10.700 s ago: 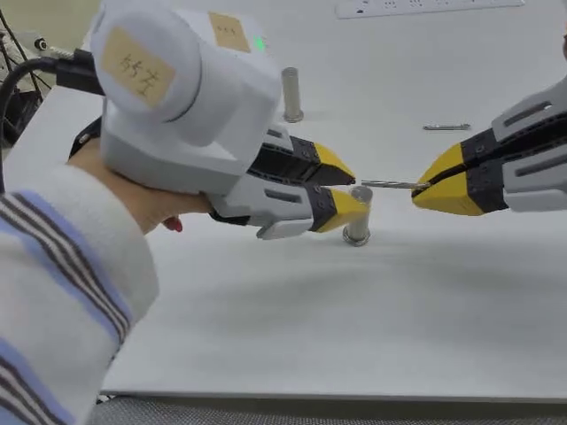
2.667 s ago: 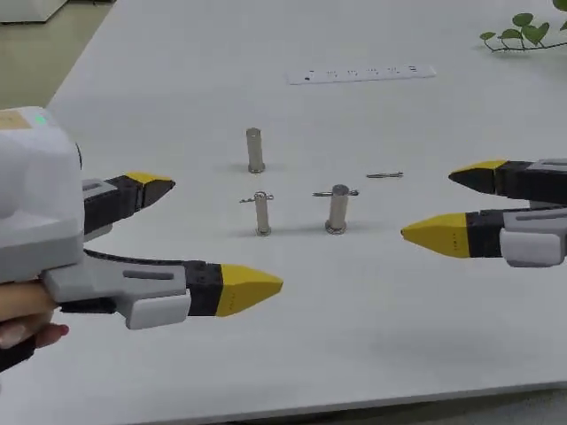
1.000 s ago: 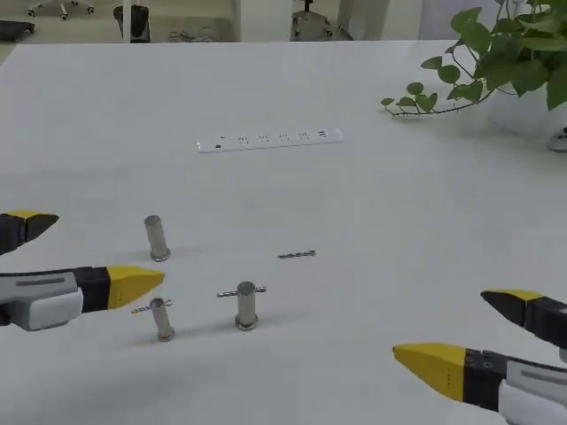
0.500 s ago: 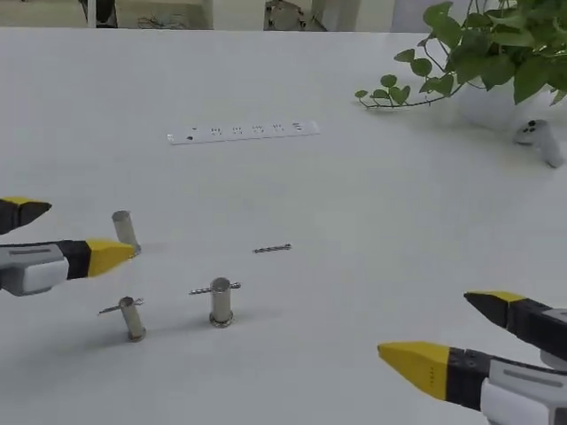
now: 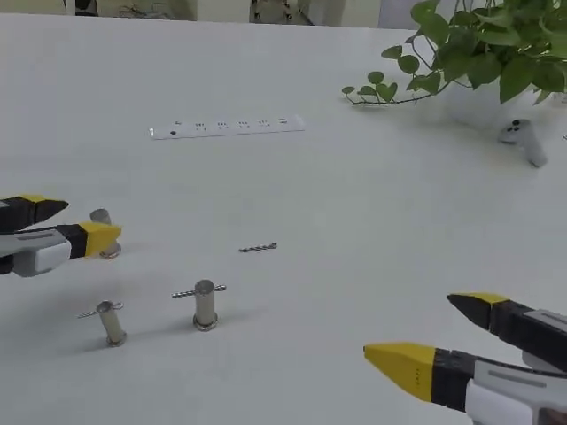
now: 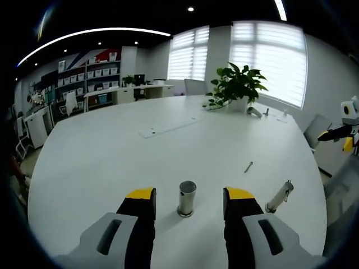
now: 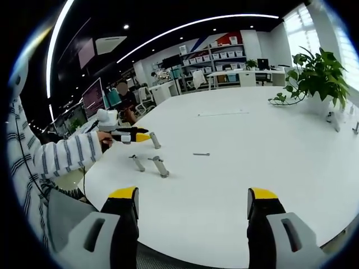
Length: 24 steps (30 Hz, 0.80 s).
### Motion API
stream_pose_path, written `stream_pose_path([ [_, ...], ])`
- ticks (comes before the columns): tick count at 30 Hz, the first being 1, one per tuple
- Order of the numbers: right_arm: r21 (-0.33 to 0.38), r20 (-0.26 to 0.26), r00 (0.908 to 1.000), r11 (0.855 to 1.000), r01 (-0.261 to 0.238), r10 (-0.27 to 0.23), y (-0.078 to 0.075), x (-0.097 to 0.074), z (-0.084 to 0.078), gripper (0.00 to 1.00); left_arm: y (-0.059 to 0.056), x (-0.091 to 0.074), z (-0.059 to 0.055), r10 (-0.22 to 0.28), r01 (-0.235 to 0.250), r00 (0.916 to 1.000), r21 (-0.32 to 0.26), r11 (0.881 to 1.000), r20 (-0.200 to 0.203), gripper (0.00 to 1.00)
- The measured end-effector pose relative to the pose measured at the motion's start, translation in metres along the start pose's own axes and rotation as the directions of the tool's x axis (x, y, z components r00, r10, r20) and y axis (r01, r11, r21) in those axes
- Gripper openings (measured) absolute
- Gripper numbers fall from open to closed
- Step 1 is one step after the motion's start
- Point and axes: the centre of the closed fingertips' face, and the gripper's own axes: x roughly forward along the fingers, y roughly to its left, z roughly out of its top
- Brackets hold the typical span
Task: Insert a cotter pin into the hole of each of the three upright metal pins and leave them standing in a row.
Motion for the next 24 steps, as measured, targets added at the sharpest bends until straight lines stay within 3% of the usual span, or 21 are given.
stream_pose_path([
  [9,0.002,-0.021,0.9997,1.0,0.009,-0.009,0.002,-0.001,-0.003,0.77,0.001,0.018,-0.017,-0.025,0.027,0.9986,0.039,0.999,-0.046,0.31],
  [14,0.007,-0.027,0.9995,1.0,0.015,-0.014,0.003,-0.001,-0.004,0.77,0.005,0.025,-0.019,-0.018,0.021,0.9988,0.057,0.998,-0.045,0.26],
  [24,0.011,-0.035,0.9992,1.0,0.021,-0.021,0.003,-0.003,-0.005,0.77,0.01,0.031,-0.02,-0.03,0.031,0.9989,0.039,0.999,-0.036,0.12],
])
